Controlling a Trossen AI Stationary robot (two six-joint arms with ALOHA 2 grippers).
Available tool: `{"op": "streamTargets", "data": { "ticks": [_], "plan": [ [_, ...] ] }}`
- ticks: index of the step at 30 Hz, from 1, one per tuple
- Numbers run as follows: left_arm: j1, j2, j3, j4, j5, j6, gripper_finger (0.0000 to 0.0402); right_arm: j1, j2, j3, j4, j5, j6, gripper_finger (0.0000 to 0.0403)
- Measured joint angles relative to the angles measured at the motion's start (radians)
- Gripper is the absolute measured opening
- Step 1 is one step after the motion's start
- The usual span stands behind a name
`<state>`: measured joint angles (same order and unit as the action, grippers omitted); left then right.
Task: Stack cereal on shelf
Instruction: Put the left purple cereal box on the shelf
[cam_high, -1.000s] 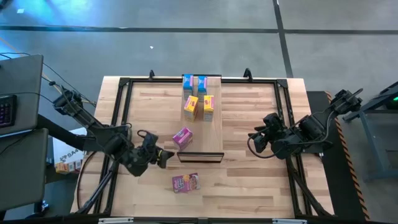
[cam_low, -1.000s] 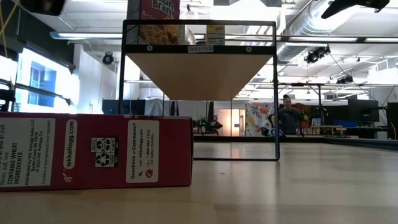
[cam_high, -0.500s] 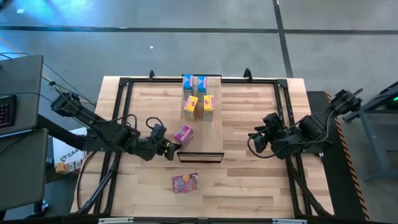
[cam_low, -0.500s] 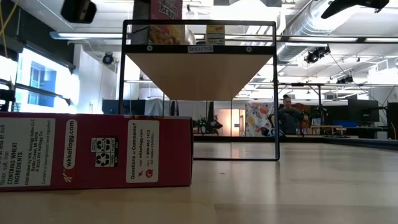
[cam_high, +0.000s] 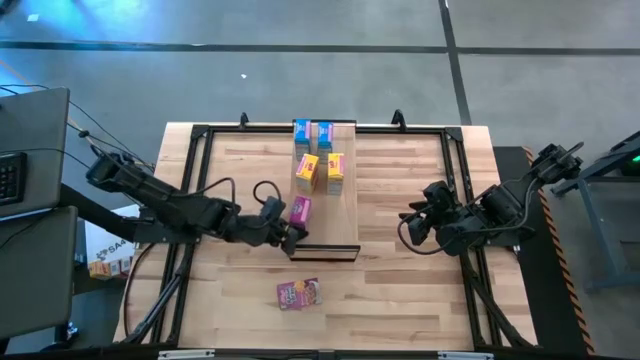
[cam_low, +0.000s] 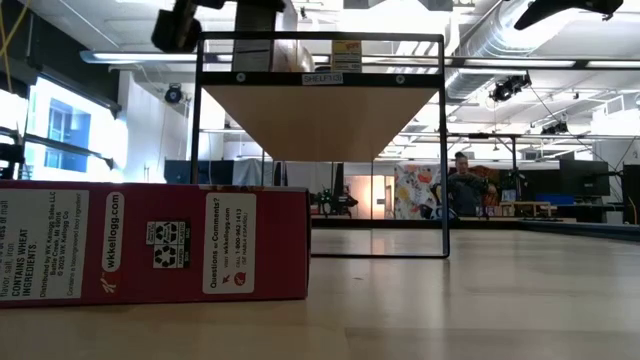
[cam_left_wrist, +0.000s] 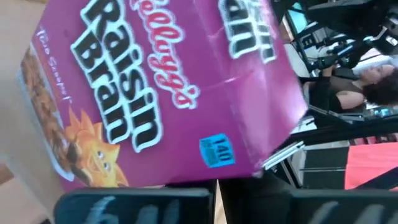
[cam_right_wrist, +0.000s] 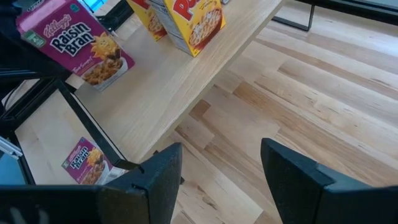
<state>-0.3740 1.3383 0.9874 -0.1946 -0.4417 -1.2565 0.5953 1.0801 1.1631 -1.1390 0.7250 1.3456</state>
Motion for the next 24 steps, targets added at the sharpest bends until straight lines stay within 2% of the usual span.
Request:
{"op": "streamTargets", "data": {
  "ticks": [9,13,18,21,24],
  "plan": [
    [0.029,0.001,0.0,0.058,0.049,0.043,0.0,0.0,0.0,0.0,0.0,0.0,0.0,0.021],
    [0.028,-0.016,-0.001,0.096,0.122,0.078,0.0,0.0,0.0,0.0,0.0,-0.001,0.0,0.021],
    [-0.002,-0.121,0.0,0.098,0.225,0.187,0.0,0.0,0.0,0.0,0.0,-0.023,-0.004,0.021],
    [-0.029,-0.208,0.0,0.064,0.214,0.291,0.0,0.0,0.0,0.0,0.011,-0.066,-0.024,0.021],
    [-0.063,-0.29,0.0,0.037,0.16,0.44,0.0,0.0,0.0,0.0,0.069,-0.108,-0.079,0.021]
  ]
}}
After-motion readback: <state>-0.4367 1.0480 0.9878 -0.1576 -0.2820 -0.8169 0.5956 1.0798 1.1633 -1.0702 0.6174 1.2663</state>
